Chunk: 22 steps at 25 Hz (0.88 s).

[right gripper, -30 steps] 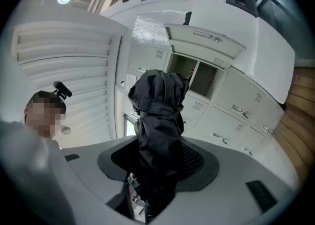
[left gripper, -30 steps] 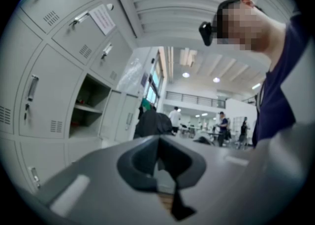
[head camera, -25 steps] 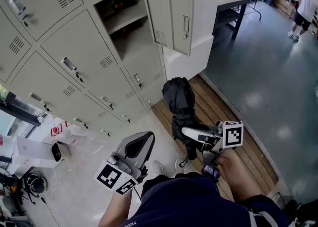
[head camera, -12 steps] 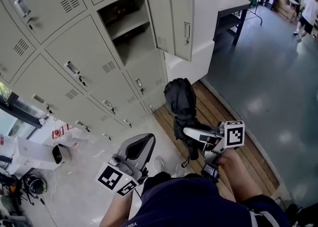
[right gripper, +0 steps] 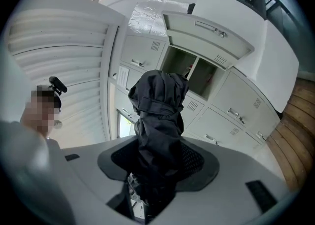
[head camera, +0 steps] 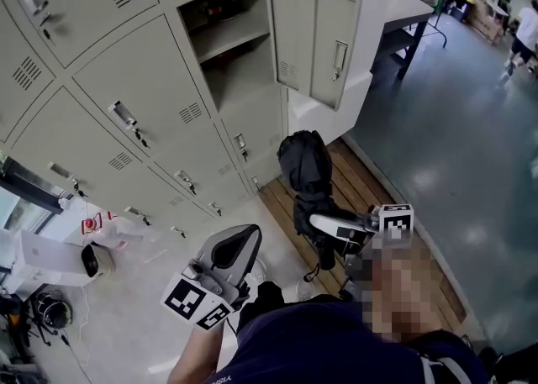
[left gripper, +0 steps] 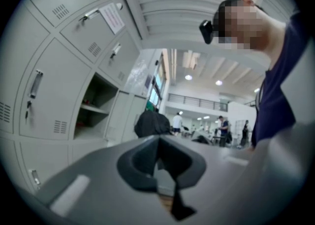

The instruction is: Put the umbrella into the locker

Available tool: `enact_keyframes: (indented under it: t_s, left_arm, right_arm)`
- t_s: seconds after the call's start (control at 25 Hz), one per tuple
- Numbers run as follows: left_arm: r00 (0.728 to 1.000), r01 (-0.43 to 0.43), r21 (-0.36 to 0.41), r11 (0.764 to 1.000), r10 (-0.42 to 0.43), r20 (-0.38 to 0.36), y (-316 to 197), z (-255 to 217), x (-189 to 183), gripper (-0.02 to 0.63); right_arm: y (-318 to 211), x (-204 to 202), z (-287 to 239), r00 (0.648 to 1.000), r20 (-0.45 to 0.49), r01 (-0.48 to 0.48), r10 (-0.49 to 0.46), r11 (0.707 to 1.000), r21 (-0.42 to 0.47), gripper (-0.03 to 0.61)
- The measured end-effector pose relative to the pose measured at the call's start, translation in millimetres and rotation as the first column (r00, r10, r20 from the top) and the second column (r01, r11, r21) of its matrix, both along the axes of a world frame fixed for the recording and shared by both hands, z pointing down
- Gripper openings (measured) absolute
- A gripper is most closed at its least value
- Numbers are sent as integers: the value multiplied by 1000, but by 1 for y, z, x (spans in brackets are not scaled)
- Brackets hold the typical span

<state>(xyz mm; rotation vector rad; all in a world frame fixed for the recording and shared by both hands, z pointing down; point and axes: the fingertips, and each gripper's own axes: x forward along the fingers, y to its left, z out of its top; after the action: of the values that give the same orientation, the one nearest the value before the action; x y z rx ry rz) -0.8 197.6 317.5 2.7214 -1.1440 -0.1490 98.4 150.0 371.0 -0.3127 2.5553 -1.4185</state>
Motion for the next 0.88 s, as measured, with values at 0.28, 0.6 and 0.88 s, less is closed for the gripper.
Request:
enact_keyframes:
  t_s: [0.28, 0.6, 0.88]
  left_arm:
    - [1000, -28, -1, 1000, 28, -12, -52, 4, -53, 3]
    - [998, -63, -1, 998, 63, -21, -111, 4, -112, 3]
    - [994, -106, -7, 994, 105, -41, -139, 7, -137, 3]
  right_arm:
    - [-47, -54, -1, 999, -17, -34, 34, 999, 12, 210]
    - [-98, -111, -1, 994, -64, -89, 91, 995, 35, 210]
    - [-126, -135, -1, 982, -119, -142, 148, 988, 55, 210]
